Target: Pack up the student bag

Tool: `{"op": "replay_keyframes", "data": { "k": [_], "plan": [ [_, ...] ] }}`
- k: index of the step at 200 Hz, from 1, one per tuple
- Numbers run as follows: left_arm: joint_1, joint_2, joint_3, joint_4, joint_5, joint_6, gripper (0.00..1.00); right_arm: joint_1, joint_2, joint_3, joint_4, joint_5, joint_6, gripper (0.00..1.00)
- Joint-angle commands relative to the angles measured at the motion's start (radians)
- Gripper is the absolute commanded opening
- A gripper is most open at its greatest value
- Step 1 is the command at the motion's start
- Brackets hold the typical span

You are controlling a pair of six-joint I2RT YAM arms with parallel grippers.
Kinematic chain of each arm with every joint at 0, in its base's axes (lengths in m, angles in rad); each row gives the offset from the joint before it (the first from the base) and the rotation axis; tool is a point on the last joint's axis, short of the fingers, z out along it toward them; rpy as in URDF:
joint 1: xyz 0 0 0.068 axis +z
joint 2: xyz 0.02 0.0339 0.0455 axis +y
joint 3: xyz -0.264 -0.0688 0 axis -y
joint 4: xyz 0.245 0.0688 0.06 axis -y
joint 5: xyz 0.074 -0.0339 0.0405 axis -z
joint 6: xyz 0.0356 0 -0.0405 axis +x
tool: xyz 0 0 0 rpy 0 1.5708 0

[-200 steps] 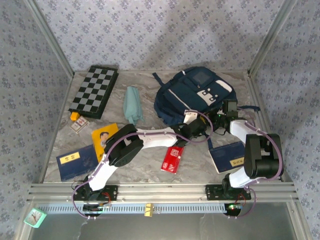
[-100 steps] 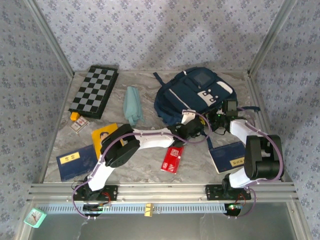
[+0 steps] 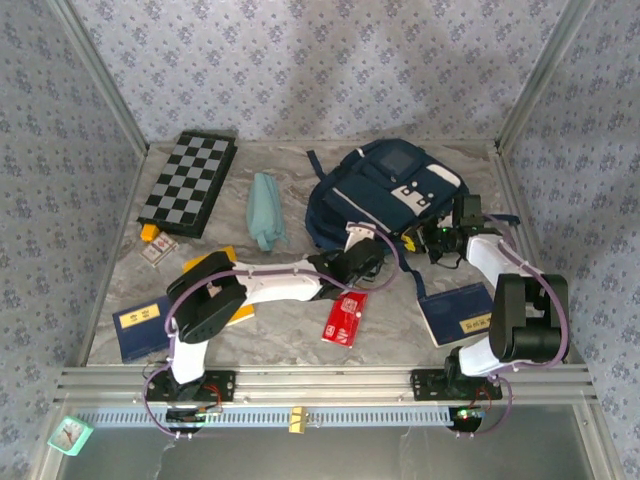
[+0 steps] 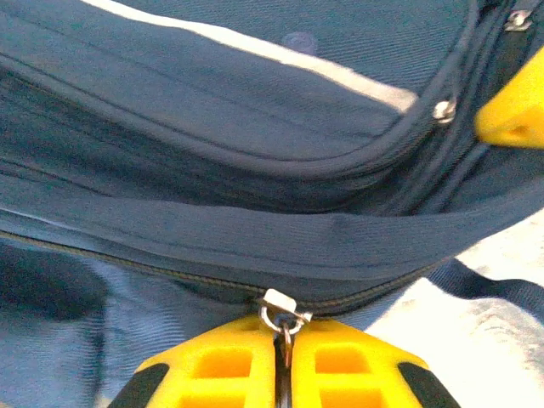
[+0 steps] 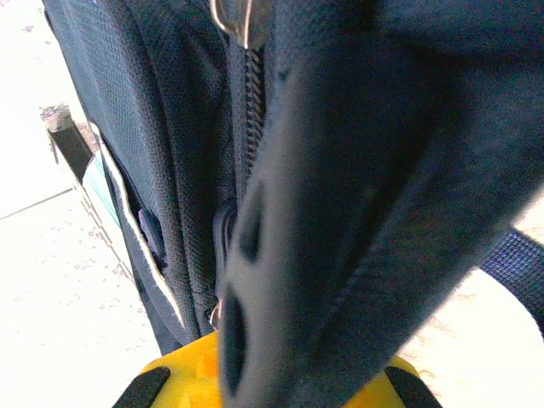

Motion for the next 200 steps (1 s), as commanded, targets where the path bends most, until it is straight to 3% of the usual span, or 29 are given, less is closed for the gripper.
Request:
{"op": "replay_keyframes", "data": {
  "k": [1, 25, 71, 97, 123, 156, 200],
  "plan": [
    [0.035, -0.024, -0.034, -0.075, -0.021, 0.068, 0.00, -0.017, -0.027, 0.053, -0.005, -0.001, -0.055, 0.03],
    [0.045, 0.000, -0.026, -0.004, 0.013, 0.127, 0.01, 0.021, -0.036, 0.026, 0.035, -0.012, -0.021, 0.03],
    [0.072, 0.051, -0.015, 0.128, 0.093, 0.204, 0.16, 0.047, -0.039, 0.027, 0.039, -0.014, -0.015, 0.03],
    [0.093, 0.068, -0.026, 0.177, 0.125, 0.209, 0.19, 0.058, -0.039, 0.027, 0.046, -0.017, -0.008, 0.03],
    [0.101, 0.086, -0.025, 0.197, 0.129, 0.225, 0.17, 0.073, -0.039, 0.033, 0.050, -0.013, -0.009, 0.03],
    [0.107, 0.064, -0.039, 0.184, 0.112, 0.237, 0.00, 0.073, -0.036, 0.047, 0.022, -0.010, -0.042, 0.04],
    [0.115, -0.020, -0.106, 0.158, 0.105, 0.232, 0.00, 0.019, -0.024, 0.075, -0.043, -0.012, -0.130, 0.04]
  ]
}}
